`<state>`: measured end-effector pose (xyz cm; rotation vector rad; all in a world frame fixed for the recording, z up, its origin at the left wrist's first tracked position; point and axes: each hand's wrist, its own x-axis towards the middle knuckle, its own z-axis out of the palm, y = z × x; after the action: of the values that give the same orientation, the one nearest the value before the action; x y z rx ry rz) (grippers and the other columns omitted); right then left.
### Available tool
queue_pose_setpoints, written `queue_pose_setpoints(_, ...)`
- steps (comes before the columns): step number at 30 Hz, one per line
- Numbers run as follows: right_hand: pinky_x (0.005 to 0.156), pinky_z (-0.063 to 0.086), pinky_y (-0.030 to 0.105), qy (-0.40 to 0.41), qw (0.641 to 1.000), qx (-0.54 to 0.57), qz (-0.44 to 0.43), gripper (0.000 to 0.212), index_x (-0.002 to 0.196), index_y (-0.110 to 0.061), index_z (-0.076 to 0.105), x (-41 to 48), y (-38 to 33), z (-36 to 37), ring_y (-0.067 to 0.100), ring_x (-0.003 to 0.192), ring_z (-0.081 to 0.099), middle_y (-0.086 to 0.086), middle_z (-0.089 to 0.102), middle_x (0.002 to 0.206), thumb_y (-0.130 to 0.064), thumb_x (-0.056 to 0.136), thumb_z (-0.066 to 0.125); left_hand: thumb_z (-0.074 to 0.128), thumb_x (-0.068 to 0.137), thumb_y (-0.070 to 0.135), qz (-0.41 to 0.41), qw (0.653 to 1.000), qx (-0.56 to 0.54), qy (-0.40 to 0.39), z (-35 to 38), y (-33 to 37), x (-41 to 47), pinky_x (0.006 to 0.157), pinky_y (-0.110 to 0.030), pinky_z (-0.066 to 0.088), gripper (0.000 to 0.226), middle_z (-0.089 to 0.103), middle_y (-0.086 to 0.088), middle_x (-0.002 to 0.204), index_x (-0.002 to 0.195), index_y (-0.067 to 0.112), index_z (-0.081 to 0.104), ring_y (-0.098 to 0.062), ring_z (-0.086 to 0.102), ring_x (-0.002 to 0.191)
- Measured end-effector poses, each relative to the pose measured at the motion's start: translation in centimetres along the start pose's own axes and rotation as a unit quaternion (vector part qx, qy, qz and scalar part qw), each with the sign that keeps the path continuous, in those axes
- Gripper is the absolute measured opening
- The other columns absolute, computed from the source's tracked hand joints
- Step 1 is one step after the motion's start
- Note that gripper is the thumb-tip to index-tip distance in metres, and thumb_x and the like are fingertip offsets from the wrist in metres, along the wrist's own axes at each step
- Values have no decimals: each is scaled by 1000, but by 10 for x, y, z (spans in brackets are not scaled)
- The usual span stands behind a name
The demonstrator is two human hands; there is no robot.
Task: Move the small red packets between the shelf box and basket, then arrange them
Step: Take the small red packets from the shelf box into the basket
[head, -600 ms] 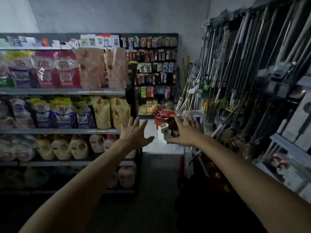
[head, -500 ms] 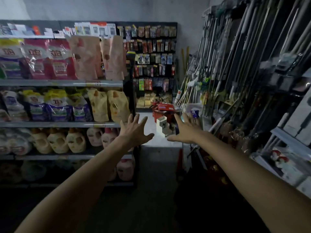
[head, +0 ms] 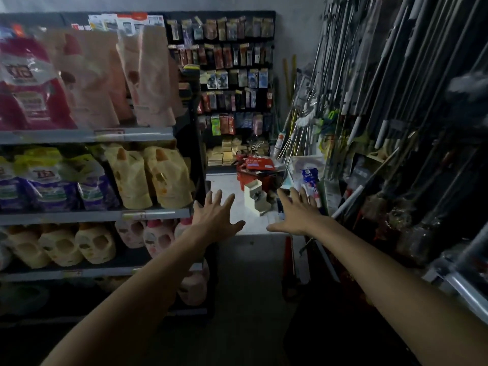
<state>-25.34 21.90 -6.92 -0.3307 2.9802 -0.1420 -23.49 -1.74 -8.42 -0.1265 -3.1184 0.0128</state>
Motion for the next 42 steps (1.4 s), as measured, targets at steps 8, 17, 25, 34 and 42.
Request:
queue_pose_setpoints(8, 124, 5, 56, 15, 999, 41, 8, 114, 161, -22, -3, 148, 39, -27, 42, 154, -12, 16, -6, 168, -72, 82, 62, 44, 87, 79, 14, 1000, 17, 13, -5, -1, 167, 121, -62, 19, 95, 7, -9, 171, 161, 32, 9, -36, 10, 156)
queue_pose_setpoints(17, 122, 6, 55, 29, 997, 74, 25, 110, 161, -22, -1, 294, 89, -34, 41, 154, -9, 15, -4, 168, -66, 84, 64, 47, 89, 74, 48, 997, -11, 61, 25, 14, 321, 119, -60, 22, 91, 12, -10, 170, 161, 31, 14, -35, 13, 156)
queue_pose_setpoints(25, 122, 7, 56, 50, 997, 56, 23, 113, 161, -21, -3, 485, 111, -57, 41, 153, 0, 16, 1, 167, -65, 83, 66, 49, 88, 74, 48, 998, -32, 40, 39, -8, 511, 119, -65, 19, 91, 10, -11, 170, 158, 34, 7, -37, 11, 156)
queue_pose_setpoints(34, 122, 4, 59, 30, 999, 40, -4, 116, 161, -23, -5, 678, 118, -108, 42, 153, -11, 14, -3, 167, -70, 81, 65, 54, 86, 74, 22, 999, -28, 27, 23, -64, 703, 118, -69, 18, 99, 12, -12, 169, 160, 36, 1, -40, 11, 155)
queue_pose_setpoints(42, 124, 0, 58, -1, 1000, 18, -4, 114, 161, -25, -4, 835, 132, -117, 42, 153, -12, 15, -5, 168, -74, 81, 61, 48, 85, 80, -11, 996, -78, 32, 42, -107, 848, 119, -63, 23, 91, 21, -7, 168, 158, 39, 14, -35, 24, 153)
